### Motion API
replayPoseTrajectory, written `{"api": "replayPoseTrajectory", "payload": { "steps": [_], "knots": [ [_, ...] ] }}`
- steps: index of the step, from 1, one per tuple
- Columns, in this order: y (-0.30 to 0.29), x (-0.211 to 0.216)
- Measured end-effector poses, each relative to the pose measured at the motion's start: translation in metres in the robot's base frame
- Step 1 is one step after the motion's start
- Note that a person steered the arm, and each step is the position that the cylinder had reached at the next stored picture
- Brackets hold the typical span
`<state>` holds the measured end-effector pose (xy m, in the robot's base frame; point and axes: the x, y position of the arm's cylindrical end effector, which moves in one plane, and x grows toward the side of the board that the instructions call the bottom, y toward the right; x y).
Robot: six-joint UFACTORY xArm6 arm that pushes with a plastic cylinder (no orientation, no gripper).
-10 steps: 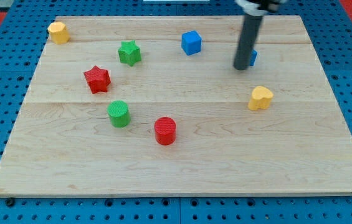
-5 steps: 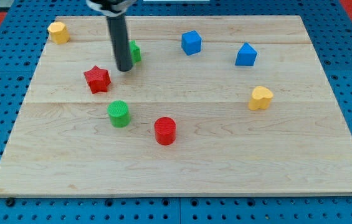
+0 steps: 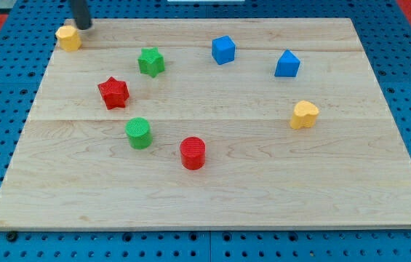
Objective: Move the yellow hexagon towards bottom right side of the board
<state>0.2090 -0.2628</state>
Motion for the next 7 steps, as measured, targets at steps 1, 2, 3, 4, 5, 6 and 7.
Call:
{"api": "replayPoseTrajectory", "payload": {
  "steps": [1, 2, 3, 4, 5, 6, 7],
  "knots": [
    [-0.012, 0.026],
    [0.008, 0.075],
    [-0.016, 0.084],
    [0.03, 0.096],
    [0.08, 0.096],
    [0.115, 0.114],
    [0.159, 0.133]
  ]
}}
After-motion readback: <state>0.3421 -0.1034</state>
